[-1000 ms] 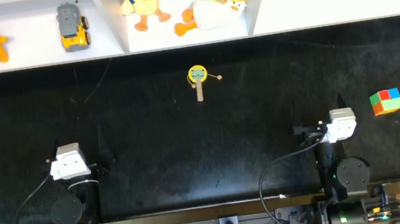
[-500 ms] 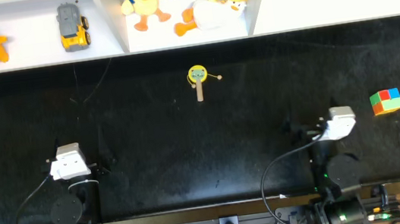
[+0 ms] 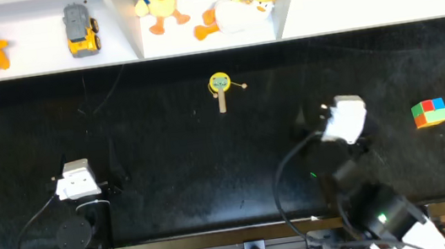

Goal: Store Toys

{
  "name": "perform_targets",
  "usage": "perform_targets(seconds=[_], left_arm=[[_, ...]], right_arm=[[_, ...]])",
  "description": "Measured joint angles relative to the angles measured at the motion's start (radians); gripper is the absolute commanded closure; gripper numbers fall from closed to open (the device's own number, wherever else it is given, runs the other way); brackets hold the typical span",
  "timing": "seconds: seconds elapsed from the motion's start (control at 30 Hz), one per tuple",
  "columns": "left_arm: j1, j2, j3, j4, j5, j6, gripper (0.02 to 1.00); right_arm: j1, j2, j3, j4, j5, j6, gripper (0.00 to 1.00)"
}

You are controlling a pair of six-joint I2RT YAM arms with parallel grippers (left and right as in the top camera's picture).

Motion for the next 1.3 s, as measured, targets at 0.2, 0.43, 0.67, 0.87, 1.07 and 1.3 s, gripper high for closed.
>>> perform_targets(seconds=[0.2, 0.43, 0.67, 0.87, 1.07, 1.3], left_arm=[[0.000, 0.000, 0.000, 0.000, 0.000, 0.000, 0.020], [0.000, 0.000, 0.000, 0.000, 0.000, 0.000, 0.020], [0.000, 0.000, 0.000, 0.000, 0.000, 0.000, 0.020], [0.000, 0.000, 0.000, 0.000, 0.000, 0.000, 0.020], [0.000, 0.000, 0.000, 0.000, 0.000, 0.000, 0.020], [0.000, 0.000, 0.000, 0.000, 0.000, 0.000, 0.020]], right_arm=[[0.013, 0.277, 0.249, -0.233, -0.126, 0.123, 0.005], [0.013, 0.541, 0.472, -0.294, -0.283, 0.158, 0.005], [0.013, 0.731, 0.581, -0.300, -0.401, 0.201, 0.005], [0.013, 0.842, 0.620, -0.217, -0.434, 0.240, 0.005], [0.013, 0.916, 0.624, -0.122, -0.452, 0.248, 0.007], [0.027, 1.012, 0.624, -0.011, -0.497, 0.220, 0.009]])
